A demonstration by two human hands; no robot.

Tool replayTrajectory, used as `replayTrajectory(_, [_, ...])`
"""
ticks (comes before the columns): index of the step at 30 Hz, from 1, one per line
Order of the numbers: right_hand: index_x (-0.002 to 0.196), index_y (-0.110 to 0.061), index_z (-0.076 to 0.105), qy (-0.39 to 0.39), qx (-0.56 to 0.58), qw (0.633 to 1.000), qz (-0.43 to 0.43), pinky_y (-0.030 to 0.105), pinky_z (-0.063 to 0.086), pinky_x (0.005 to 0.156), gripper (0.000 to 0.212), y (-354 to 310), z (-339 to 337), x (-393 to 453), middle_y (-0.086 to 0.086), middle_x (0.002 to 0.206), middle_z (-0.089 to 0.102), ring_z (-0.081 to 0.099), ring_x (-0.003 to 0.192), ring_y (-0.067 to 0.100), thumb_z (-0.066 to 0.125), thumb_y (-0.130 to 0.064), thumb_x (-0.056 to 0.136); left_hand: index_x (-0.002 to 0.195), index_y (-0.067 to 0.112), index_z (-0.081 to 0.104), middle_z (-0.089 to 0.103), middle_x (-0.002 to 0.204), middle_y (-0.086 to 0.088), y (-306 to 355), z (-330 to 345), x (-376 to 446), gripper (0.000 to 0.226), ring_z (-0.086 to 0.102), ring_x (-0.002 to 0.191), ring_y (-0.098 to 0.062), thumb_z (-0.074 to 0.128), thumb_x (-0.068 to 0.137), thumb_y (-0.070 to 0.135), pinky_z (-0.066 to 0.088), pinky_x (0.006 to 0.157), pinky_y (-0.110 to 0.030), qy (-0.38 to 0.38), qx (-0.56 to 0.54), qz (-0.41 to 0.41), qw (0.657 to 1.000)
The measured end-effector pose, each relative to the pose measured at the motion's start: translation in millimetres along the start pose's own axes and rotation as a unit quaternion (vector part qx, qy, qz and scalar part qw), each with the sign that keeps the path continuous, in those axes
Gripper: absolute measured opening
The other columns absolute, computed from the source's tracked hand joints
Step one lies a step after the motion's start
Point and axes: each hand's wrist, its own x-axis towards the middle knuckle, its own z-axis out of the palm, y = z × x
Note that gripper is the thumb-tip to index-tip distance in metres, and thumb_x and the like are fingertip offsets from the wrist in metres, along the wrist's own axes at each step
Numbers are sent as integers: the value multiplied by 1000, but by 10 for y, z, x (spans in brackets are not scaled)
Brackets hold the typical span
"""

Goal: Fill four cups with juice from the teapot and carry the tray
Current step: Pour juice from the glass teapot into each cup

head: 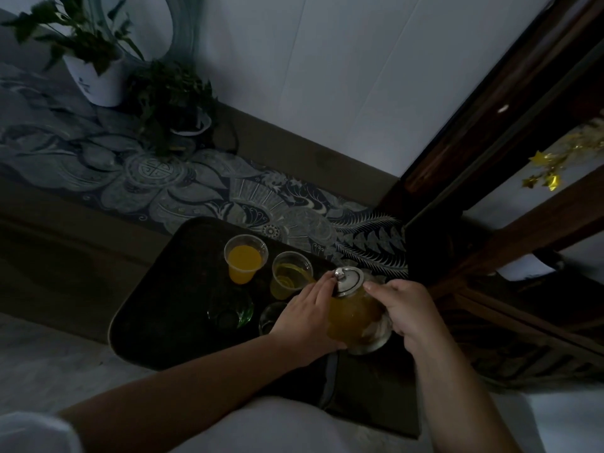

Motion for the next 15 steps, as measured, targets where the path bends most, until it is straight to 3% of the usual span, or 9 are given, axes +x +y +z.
replayTrajectory(6, [60, -15, 58, -3, 22, 1000, 0, 24, 35, 47, 33, -2, -17, 12, -8, 44, 58, 52, 49, 12, 74, -29, 86, 154, 16, 1, 0, 163, 1, 18, -39, 12, 120, 1, 149, -13, 79, 70, 51, 0, 117, -26, 2, -8, 6, 1000])
replayTrajectory(11, [61, -14, 56, -14, 17, 1000, -2, 15, 33, 34, 34, -18, -25, 3, -11, 38, 55, 48, 32, -3, 72, -27, 88, 154, 15, 1, 0, 163, 1, 22, -30, 9, 120, 2, 149, -13, 79, 71, 51, -1, 117, -25, 1, -8, 7, 1000])
replayTrajectory(15, [58, -16, 50, -20, 14, 1000, -6, 17, 33, 37, 38, -13, -31, 1, -13, 35, 51, 45, 30, -4, 72, -25, 88, 154, 16, -1, 0, 163, 1, 26, -44, 1, 120, 1, 149, -13, 79, 71, 51, 0, 117, -25, -3, -11, 3, 1000])
